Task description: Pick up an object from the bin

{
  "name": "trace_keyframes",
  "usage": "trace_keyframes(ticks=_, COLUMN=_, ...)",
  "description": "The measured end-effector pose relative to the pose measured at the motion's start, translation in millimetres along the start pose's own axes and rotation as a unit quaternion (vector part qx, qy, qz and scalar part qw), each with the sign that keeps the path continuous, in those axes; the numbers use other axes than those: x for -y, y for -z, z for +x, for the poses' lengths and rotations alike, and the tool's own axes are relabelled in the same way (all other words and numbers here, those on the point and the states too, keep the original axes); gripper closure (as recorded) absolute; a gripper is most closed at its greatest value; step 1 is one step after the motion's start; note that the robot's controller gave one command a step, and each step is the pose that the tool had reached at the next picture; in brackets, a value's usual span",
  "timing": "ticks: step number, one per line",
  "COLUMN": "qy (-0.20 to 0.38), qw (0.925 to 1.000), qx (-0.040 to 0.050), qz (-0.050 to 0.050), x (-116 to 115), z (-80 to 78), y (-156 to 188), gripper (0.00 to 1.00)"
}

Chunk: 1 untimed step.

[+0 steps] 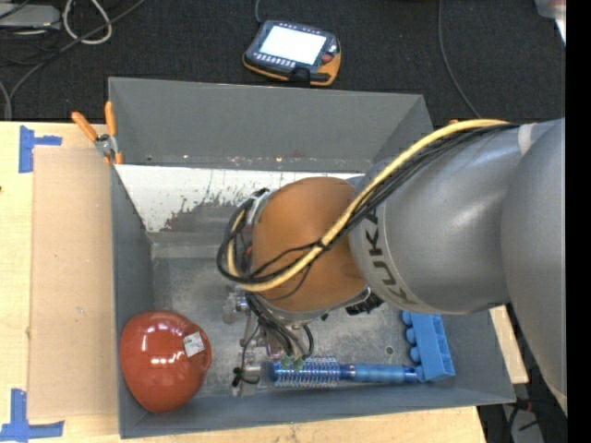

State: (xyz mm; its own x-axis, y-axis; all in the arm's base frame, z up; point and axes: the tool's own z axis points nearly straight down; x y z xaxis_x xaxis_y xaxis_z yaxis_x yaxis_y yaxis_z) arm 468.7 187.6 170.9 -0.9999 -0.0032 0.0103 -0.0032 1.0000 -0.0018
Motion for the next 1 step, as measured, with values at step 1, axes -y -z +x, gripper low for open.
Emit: trace_keyframes(ticks=1, qy=-0.003, qw=1.0, qx=0.0037, qz=-0.001, x=1.3, z=-2.2, y=4.2, gripper=0.0)
